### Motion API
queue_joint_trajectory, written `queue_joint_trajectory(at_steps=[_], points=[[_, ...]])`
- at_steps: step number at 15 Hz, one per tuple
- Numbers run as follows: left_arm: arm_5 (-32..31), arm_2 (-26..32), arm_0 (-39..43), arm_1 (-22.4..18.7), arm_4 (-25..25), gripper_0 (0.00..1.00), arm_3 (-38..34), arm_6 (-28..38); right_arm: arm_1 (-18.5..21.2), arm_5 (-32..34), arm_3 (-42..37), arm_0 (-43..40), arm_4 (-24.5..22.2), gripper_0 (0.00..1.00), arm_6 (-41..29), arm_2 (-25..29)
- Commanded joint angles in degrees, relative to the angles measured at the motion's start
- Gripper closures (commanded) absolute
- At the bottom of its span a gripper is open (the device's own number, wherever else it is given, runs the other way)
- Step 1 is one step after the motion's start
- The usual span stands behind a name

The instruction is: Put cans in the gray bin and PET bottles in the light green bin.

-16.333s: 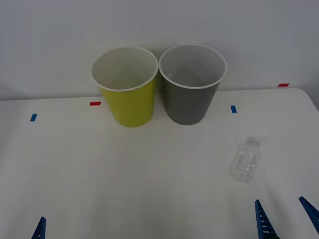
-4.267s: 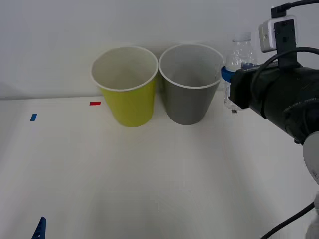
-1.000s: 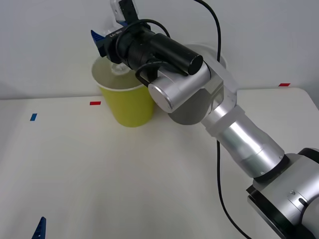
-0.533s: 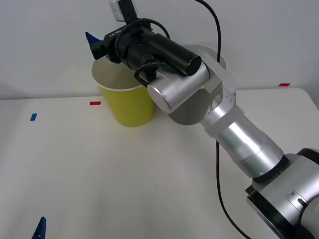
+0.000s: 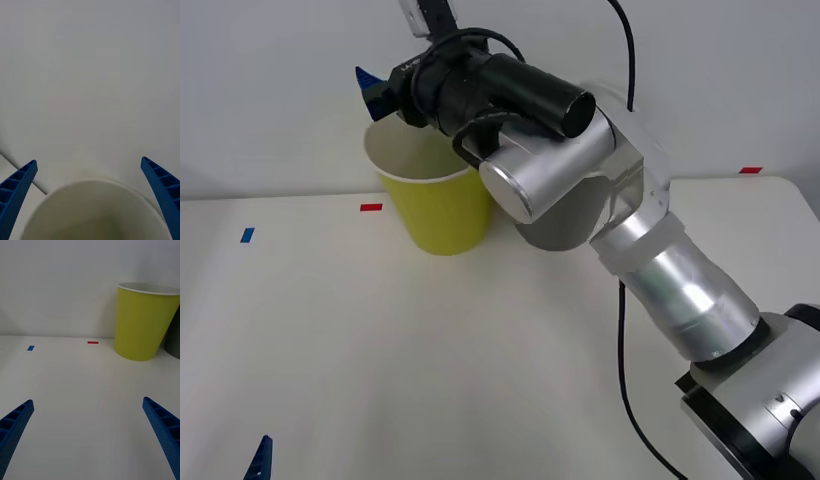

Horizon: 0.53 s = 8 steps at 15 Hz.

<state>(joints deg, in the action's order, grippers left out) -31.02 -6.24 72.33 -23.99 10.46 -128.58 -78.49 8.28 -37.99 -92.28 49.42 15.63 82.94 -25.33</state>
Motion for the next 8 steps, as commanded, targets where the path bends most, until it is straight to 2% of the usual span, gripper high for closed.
queue_joint_trajectory(at_steps=[1, 4, 8], points=[[0.00, 0.00, 0.00, 0.00, 0.00, 0.00, 0.00, 0.00, 2.79, -12.90, -19.34, -7.24, 0.45, 0.06, -1.11, 3.97], [0.00, 0.00, 0.00, 0.00, 0.00, 0.00, 0.00, 0.00, 6.13, -15.71, -29.80, -13.21, 0.45, 0.06, -1.90, 6.26], [0.00, 0.00, 0.00, 0.00, 0.00, 0.00, 0.00, 0.00, 9.03, -15.71, -35.34, -18.31, 1.42, 0.06, -2.87, 9.77]])
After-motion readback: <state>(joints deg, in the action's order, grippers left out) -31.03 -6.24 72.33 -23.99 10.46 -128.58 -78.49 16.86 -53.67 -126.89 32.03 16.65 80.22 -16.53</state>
